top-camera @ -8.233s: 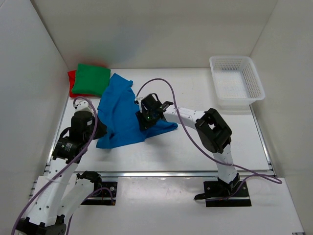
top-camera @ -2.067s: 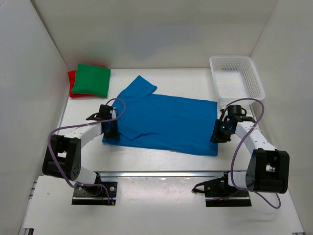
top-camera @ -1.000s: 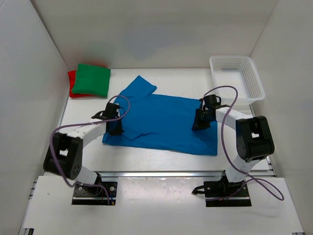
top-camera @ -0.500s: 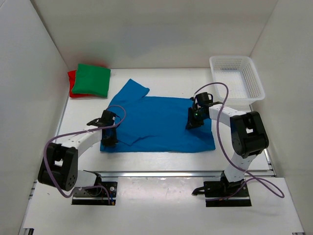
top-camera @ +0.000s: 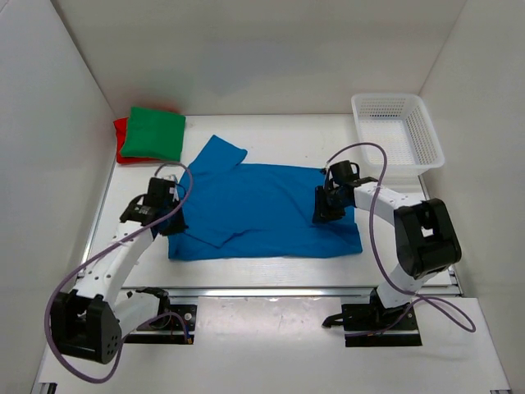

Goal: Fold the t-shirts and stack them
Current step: Fold the flattened tshirt in 1/3 of the way, then grap the side of the flattened tshirt furthest away from the robot with both arms, then fold the other side of the tshirt into a rectangle

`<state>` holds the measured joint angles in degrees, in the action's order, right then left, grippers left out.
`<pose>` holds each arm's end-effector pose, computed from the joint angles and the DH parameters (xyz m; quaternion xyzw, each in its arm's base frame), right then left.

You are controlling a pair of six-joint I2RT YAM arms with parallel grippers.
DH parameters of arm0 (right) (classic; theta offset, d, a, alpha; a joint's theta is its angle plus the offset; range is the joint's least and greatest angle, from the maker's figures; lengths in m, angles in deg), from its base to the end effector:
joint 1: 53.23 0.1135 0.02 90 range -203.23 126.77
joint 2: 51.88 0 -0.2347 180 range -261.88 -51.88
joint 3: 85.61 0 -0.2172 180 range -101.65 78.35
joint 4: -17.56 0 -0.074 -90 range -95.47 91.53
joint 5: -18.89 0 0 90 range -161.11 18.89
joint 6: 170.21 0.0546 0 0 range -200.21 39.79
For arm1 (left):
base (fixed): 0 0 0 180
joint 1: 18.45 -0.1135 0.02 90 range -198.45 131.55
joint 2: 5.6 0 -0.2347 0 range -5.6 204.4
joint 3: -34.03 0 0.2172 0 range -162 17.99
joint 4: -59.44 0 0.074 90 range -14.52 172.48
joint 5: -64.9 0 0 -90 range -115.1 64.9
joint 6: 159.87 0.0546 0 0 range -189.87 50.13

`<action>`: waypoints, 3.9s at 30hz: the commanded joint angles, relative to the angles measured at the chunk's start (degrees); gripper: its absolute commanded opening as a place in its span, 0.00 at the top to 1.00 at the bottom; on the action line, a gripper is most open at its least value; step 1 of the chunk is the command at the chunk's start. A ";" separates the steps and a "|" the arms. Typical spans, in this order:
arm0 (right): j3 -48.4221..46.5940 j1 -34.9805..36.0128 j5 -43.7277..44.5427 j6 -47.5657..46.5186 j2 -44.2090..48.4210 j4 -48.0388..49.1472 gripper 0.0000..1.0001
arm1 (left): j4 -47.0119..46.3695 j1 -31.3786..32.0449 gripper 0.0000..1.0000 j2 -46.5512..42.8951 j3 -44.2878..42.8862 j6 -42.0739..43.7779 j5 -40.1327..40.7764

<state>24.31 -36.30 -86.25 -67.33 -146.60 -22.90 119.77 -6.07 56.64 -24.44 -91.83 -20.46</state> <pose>0.2734 0.0981 0.1419 -0.0626 0.9664 0.1793 0.1734 0.1802 -0.0350 0.1914 -0.0904 0.9696 -0.0284 0.2256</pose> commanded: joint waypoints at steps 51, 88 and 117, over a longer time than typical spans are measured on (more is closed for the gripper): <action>-41.39 -12.00 20.67 10.84 -29.82 -8.61 0.27 | 8.79 -7.28 1.00 84.55 -91.34 10.00 -13.52; -6.73 -8.58 17.43 4.69 1.89 7.61 1.00 | -8.24 -10.71 1.00 30.86 -28.36 14.66 -12.74; 23.19 -13.50 12.23 12.17 36.60 6.14 0.35 | -9.85 -7.64 0.62 3.25 0.61 8.07 -8.86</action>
<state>46.91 -49.24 -75.49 -56.31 -115.65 -16.52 108.52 -14.51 61.84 -22.76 -82.69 -28.80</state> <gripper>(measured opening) 0.529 0.358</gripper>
